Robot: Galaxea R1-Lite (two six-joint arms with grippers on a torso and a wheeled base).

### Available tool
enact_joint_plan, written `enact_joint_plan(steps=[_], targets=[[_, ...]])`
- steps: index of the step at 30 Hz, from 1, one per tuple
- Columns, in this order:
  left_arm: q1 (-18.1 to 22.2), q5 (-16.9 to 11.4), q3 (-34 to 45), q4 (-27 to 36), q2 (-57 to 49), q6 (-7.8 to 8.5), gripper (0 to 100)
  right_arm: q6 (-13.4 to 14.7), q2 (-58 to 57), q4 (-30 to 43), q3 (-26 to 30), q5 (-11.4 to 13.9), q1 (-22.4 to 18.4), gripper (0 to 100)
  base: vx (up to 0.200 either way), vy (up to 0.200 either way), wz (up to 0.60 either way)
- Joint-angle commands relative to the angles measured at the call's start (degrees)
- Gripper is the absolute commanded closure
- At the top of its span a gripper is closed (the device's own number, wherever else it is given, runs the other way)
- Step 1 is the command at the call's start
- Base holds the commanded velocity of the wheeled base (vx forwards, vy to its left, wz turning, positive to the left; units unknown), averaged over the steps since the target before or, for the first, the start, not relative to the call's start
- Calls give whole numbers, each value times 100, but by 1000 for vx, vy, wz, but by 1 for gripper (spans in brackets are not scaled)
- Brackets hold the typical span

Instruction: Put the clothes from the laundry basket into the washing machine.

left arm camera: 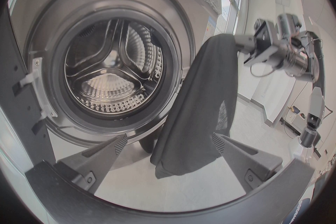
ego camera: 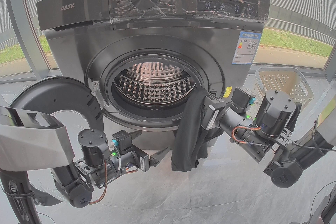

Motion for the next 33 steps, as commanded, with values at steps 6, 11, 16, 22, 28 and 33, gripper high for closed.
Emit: enact_joint_plan(steps=[6, 11, 16, 22, 28, 33], targets=[[-78, -10, -241, -14, 571, -8, 0, 32, -277, 115, -342, 35, 399, 100, 0, 0, 0], [-7, 7, -619, -14, 914, -17, 0, 32, -268, 62, -359, 35, 531, 100, 0, 0, 0], [124, 34, -997, -5, 1169, -17, 0, 85, -259, 44, -342, 35, 671, 100, 0, 0, 0], [221, 60, -1454, 3, 1485, -17, 0, 103, -277, 35, -315, 27, 803, 100, 0, 0, 0], [335, 42, -1929, 3, 1749, -17, 0, 103, -285, 35, -219, 27, 838, 100, 0, 0, 0], [283, -28, -1982, -5, 1793, -8, 0, 112, -250, 27, -69, 44, 838, 100, 0, 0, 0]])
